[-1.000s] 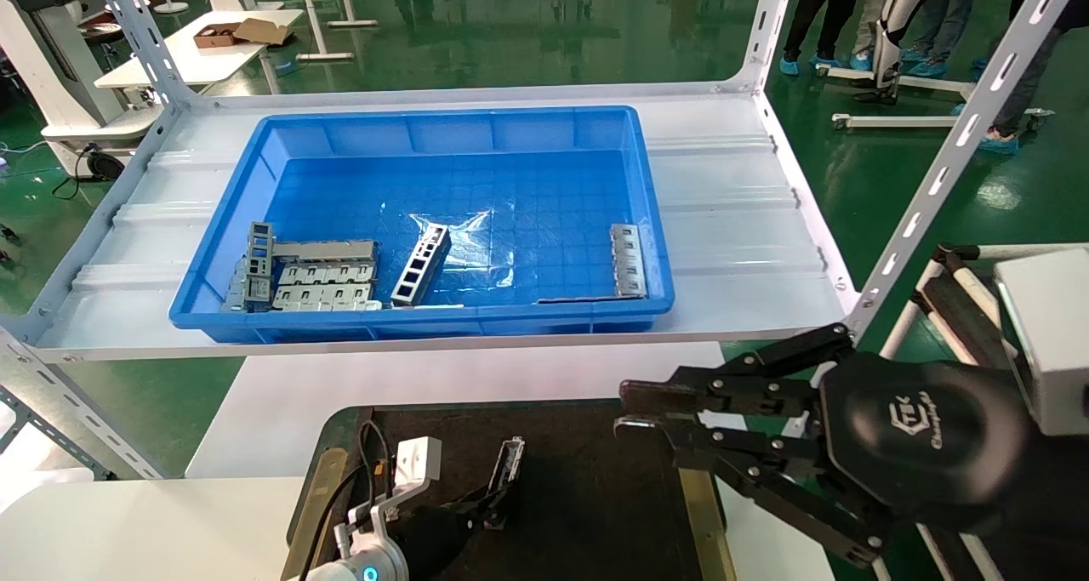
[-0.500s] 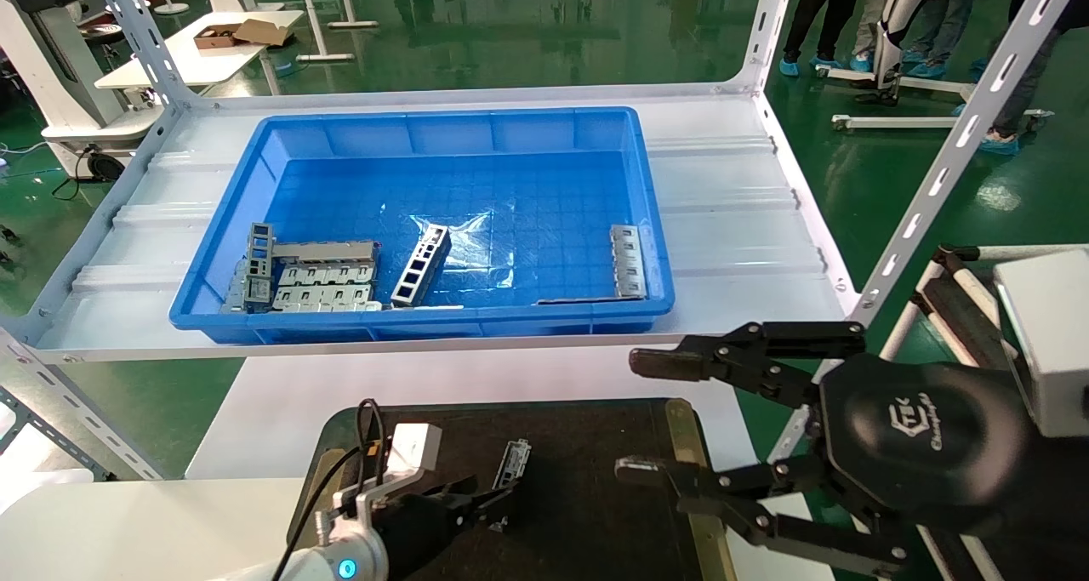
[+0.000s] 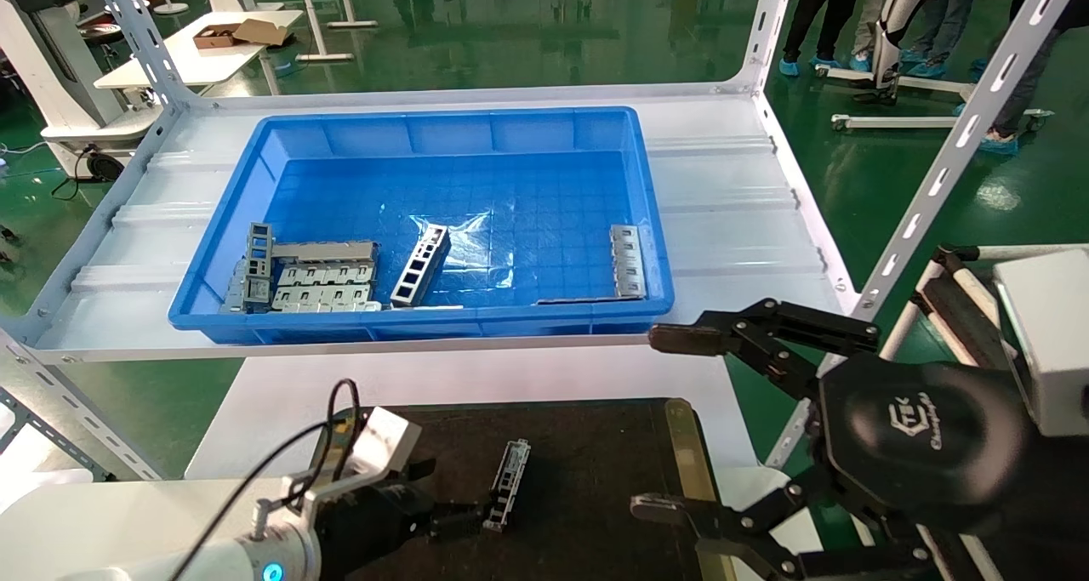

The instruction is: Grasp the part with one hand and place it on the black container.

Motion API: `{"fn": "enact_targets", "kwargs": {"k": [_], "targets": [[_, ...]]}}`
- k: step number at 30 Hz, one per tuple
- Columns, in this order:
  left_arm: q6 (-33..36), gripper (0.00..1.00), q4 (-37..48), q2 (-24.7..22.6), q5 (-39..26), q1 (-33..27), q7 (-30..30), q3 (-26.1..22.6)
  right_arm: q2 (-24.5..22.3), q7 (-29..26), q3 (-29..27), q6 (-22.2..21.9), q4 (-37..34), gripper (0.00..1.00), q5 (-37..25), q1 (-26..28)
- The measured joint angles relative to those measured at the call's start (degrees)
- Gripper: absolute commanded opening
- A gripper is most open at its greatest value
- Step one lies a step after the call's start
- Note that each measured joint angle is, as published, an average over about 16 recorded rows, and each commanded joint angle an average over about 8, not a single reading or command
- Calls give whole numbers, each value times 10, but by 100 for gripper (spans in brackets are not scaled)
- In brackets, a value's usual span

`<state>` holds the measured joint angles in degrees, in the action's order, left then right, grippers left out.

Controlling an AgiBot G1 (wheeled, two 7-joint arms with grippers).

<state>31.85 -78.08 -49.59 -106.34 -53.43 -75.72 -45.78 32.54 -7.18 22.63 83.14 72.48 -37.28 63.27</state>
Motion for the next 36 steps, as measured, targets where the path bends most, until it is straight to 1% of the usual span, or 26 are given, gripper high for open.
{"fn": "enact_targets", "kwargs": {"k": [5, 10, 14, 18, 22, 26, 36], "targets": [[39, 100, 0, 31, 135, -14, 135, 15, 0, 0, 0, 0, 0, 100, 0, 0], [89, 100, 4, 55, 260, -13, 270, 48, 0, 0, 0, 0, 0, 100, 0, 0], [127, 100, 7, 70, 339, -4, 364, 80, 0, 0, 0, 0, 0, 100, 0, 0], [158, 100, 10, 81, 395, 8, 436, 109, 0, 0, 0, 0, 0, 100, 0, 0], [184, 100, 12, 90, 435, 15, 486, 132, 0, 0, 0, 0, 0, 100, 0, 0], [206, 100, 14, 97, 462, 17, 522, 150, 0, 0, 0, 0, 0, 100, 0, 0], [240, 100, 17, 106, 500, 6, 570, 179, 0, 0, 0, 0, 0, 100, 0, 0]]}}
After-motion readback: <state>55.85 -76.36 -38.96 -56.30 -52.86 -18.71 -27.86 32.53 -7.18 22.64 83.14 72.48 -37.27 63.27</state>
